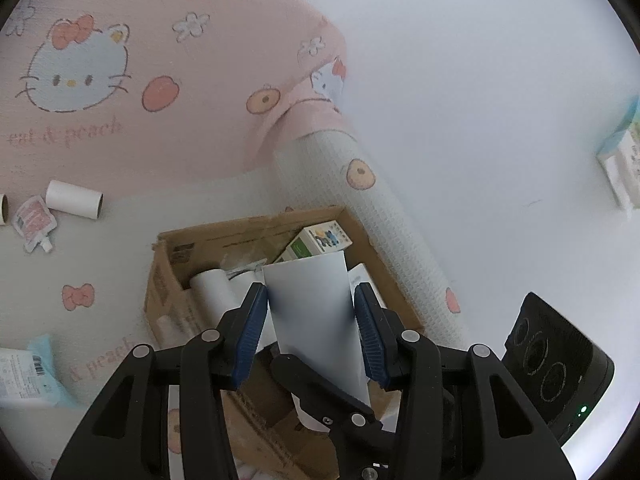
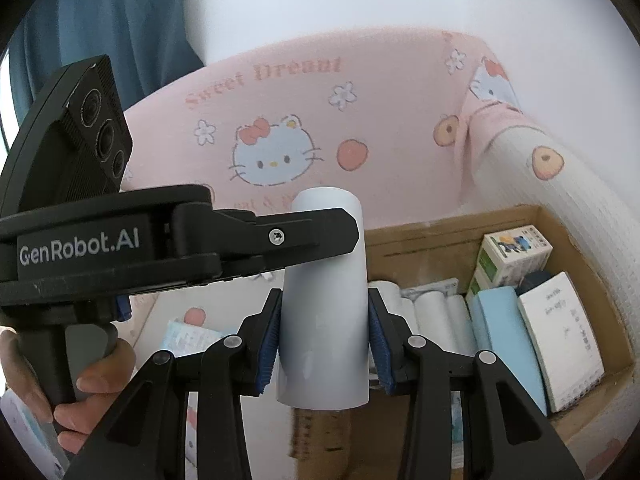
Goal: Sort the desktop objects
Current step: 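Lift the held tube with the right tool and carry it over the box, then lower the tube upright among the tubes in the box and open the right tool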
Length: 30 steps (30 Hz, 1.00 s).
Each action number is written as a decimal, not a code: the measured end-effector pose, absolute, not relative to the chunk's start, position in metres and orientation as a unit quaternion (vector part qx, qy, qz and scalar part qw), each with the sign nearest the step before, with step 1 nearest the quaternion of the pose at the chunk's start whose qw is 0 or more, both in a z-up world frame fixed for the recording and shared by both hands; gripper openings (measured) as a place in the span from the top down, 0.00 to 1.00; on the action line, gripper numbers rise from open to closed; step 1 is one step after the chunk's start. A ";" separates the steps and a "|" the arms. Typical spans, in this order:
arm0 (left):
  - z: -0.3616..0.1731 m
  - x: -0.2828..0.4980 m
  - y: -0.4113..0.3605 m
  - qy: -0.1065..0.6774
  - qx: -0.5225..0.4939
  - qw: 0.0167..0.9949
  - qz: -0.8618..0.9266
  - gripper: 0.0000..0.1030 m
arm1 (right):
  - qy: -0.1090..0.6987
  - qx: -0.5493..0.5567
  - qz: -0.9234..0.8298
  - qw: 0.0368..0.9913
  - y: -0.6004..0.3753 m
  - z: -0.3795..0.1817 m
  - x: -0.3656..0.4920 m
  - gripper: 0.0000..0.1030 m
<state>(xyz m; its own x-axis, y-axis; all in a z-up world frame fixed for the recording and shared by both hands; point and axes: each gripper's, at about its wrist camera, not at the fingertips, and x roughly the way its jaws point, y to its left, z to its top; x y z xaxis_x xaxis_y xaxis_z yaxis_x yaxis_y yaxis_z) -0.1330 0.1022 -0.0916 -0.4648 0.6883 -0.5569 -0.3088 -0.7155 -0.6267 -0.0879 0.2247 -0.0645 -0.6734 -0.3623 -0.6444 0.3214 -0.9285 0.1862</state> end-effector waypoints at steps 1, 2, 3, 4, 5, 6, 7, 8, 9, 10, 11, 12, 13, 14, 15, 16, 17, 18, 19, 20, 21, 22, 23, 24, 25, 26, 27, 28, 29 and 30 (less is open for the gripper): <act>-0.092 -0.136 0.106 -0.222 -0.424 0.301 0.825 0.53 | -0.030 0.363 -0.912 0.188 0.229 -0.066 -0.091 0.63; -0.093 -0.139 0.110 -0.217 -0.430 0.300 0.824 0.53 | -0.032 0.372 -0.908 0.190 0.233 -0.068 -0.096 0.63; -0.092 -0.142 0.114 -0.212 -0.435 0.298 0.822 0.53 | -0.032 0.379 -0.905 0.191 0.236 -0.070 -0.101 0.63; -0.093 -0.146 0.119 -0.208 -0.444 0.296 0.820 0.53 | -0.032 0.382 -0.903 0.192 0.238 -0.072 -0.103 0.63; -0.094 -0.151 0.122 -0.205 -0.452 0.295 0.817 0.53 | -0.033 0.390 -0.900 0.194 0.242 -0.074 -0.108 0.63; -0.095 -0.155 0.125 -0.203 -0.458 0.293 0.814 0.53 | -0.034 0.396 -0.896 0.196 0.245 -0.076 -0.114 0.63; -0.096 -0.161 0.129 -0.199 -0.466 0.292 0.811 0.53 | -0.033 0.399 -0.895 0.197 0.246 -0.078 -0.116 0.63; -0.097 -0.164 0.131 -0.196 -0.468 0.292 0.811 0.53 | -0.032 0.405 -0.892 0.199 0.248 -0.079 -0.121 0.63; -0.097 -0.168 0.135 -0.191 -0.470 0.292 0.811 0.53 | -0.031 0.409 -0.890 0.199 0.251 -0.080 -0.125 0.63; -0.097 -0.172 0.138 -0.185 -0.472 0.290 0.812 0.53 | -0.030 0.413 -0.888 0.200 0.252 -0.081 -0.129 0.63; -0.099 -0.175 0.141 -0.177 -0.475 0.287 0.813 0.53 | -0.030 0.419 -0.885 0.202 0.255 -0.083 -0.135 0.63; -0.101 -0.179 0.143 -0.171 -0.478 0.285 0.813 0.53 | -0.032 0.423 -0.882 0.205 0.256 -0.085 -0.140 0.63; -0.106 -0.185 0.147 -0.165 -0.486 0.281 0.811 0.53 | -0.035 0.430 -0.878 0.210 0.259 -0.088 -0.146 0.63; -0.109 -0.189 0.149 -0.164 -0.492 0.278 0.808 0.53 | -0.040 0.441 -0.870 0.215 0.262 -0.092 -0.154 0.63; -0.114 -0.194 0.152 -0.163 -0.502 0.275 0.804 0.53 | -0.046 0.453 -0.863 0.219 0.265 -0.097 -0.161 0.63; -0.120 -0.199 0.154 -0.164 -0.512 0.273 0.798 0.53 | -0.051 0.465 -0.855 0.222 0.267 -0.102 -0.168 0.63; -0.125 -0.204 0.156 -0.165 -0.522 0.271 0.792 0.53 | -0.054 0.475 -0.850 0.222 0.269 -0.106 -0.173 0.63; -0.130 -0.208 0.158 -0.165 -0.531 0.269 0.787 0.53 | -0.055 0.483 -0.845 0.223 0.270 -0.110 -0.177 0.63; -0.134 -0.211 0.161 -0.163 -0.537 0.267 0.783 0.53 | -0.054 0.493 -0.839 0.222 0.272 -0.115 -0.182 0.63; -0.139 -0.214 0.164 -0.159 -0.542 0.266 0.781 0.53 | -0.053 0.504 -0.833 0.222 0.273 -0.120 -0.187 0.63; -0.143 -0.217 0.168 -0.153 -0.547 0.264 0.779 0.53 | -0.052 0.511 -0.829 0.221 0.274 -0.124 -0.191 0.63; -0.146 -0.218 0.171 -0.147 -0.551 0.262 0.778 0.53 | -0.051 0.522 -0.823 0.219 0.276 -0.129 -0.196 0.63; -0.149 -0.219 0.173 -0.142 -0.553 0.260 0.779 0.53 | -0.049 0.530 -0.818 0.218 0.277 -0.133 -0.199 0.63; -0.151 -0.219 0.176 -0.136 -0.556 0.258 0.778 0.53 | -0.047 0.537 -0.814 0.217 0.278 -0.135 -0.202 0.63; -0.153 -0.219 0.177 -0.132 -0.559 0.257 0.777 0.53 | -0.050 0.546 -0.807 0.217 0.279 -0.140 -0.206 0.63; -0.157 -0.219 0.179 -0.126 -0.564 0.256 0.775 0.53 | -0.051 0.553 -0.803 0.217 0.280 -0.143 -0.207 0.63; -0.160 -0.220 0.181 -0.121 -0.567 0.256 0.774 0.53 | -0.051 0.560 -0.798 0.217 0.280 -0.147 -0.208 0.63; -0.163 -0.220 0.182 -0.116 -0.570 0.256 0.772 0.52 | -0.051 0.567 -0.793 0.215 0.280 -0.151 -0.209 0.63; -0.166 -0.221 0.183 -0.112 -0.573 0.255 0.771 0.52 | -0.047 0.573 -0.790 0.213 0.279 -0.155 -0.211 0.63; -0.168 -0.221 0.183 -0.111 -0.574 0.254 0.770 0.52 | -0.041 0.577 -0.787 0.212 0.277 -0.157 -0.212 0.63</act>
<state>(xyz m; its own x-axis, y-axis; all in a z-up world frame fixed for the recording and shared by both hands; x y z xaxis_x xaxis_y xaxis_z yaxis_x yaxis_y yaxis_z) -0.2209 0.1830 -0.1679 -0.2121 0.5199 -0.8275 -0.2641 -0.8457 -0.4637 -0.2122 0.2774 -0.1573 -0.2435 -0.3808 -0.8920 0.2856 -0.9071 0.3092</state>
